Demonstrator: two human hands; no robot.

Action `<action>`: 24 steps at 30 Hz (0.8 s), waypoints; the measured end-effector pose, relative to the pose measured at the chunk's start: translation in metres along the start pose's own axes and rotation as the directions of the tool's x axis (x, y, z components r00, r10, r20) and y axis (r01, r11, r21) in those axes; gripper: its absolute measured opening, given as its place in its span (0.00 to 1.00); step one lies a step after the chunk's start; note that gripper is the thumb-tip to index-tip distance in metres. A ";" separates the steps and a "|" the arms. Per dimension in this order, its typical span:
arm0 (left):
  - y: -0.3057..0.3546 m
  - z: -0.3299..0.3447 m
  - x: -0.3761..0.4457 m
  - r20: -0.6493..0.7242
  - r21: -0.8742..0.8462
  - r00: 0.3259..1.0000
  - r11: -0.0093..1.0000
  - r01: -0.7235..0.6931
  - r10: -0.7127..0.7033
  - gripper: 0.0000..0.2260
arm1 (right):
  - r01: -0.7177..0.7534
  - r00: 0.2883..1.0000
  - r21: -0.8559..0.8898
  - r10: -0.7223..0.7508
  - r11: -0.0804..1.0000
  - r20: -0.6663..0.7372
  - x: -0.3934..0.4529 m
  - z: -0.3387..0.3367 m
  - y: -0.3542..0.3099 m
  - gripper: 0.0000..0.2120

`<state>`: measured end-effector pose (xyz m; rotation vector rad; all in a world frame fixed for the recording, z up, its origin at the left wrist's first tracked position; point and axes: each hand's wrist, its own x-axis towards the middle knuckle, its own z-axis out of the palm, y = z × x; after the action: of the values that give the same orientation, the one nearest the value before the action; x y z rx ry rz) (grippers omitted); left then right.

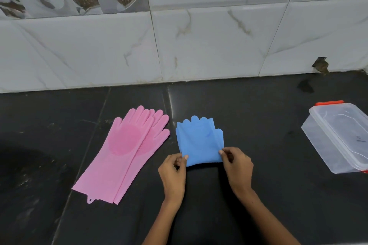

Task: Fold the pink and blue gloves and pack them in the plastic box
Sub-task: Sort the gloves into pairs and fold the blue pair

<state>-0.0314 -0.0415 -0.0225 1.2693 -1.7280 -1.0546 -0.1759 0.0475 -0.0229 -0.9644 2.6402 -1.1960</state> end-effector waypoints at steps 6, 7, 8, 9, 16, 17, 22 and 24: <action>-0.007 0.002 -0.006 0.039 0.069 0.999 0.998 -0.007 0.004 0.03 | -0.030 0.996 -0.117 0.039 0.993 0.079 -0.003 0.004 -0.002 0.10; -0.006 0.001 -0.005 0.042 0.079 0.999 0.997 -0.009 0.006 0.03 | -0.025 0.997 -0.132 0.035 0.991 0.075 0.000 0.006 -0.006 0.13; -0.006 0.001 -0.005 0.043 0.082 0.999 0.997 -0.009 0.005 0.04 | -0.020 0.997 -0.139 0.029 0.990 0.065 0.003 0.007 -0.009 0.15; -0.006 0.001 -0.004 0.043 0.081 0.999 0.997 -0.006 0.003 0.04 | -0.010 0.998 -0.148 0.019 0.989 0.056 0.007 0.008 -0.010 0.14; 0.004 0.004 -0.010 0.058 0.299 0.987 0.941 -0.158 0.148 0.23 | 0.091 0.995 -0.256 -0.095 0.962 -0.004 0.020 0.012 -0.005 0.15; 0.009 0.008 -0.007 0.089 0.364 0.966 0.895 -0.259 0.243 0.27 | 0.098 0.994 -0.263 -0.105 0.960 -0.011 0.020 0.012 -0.005 0.14; 0.024 0.038 0.024 0.418 0.526 0.817 0.628 -0.574 0.398 0.24 | 0.184 0.981 -0.299 -0.196 0.936 -0.010 0.021 0.016 -0.008 0.16; 0.015 0.045 0.037 0.527 0.574 0.809 0.592 -0.565 0.261 0.23 | 0.378 0.922 -0.347 -0.381 0.858 0.061 0.027 0.021 -0.014 0.21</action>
<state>-0.0860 -0.0659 -0.0234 0.9782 -2.7673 -0.3248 -0.1838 0.0117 -0.0231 -1.6069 2.8150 -0.7785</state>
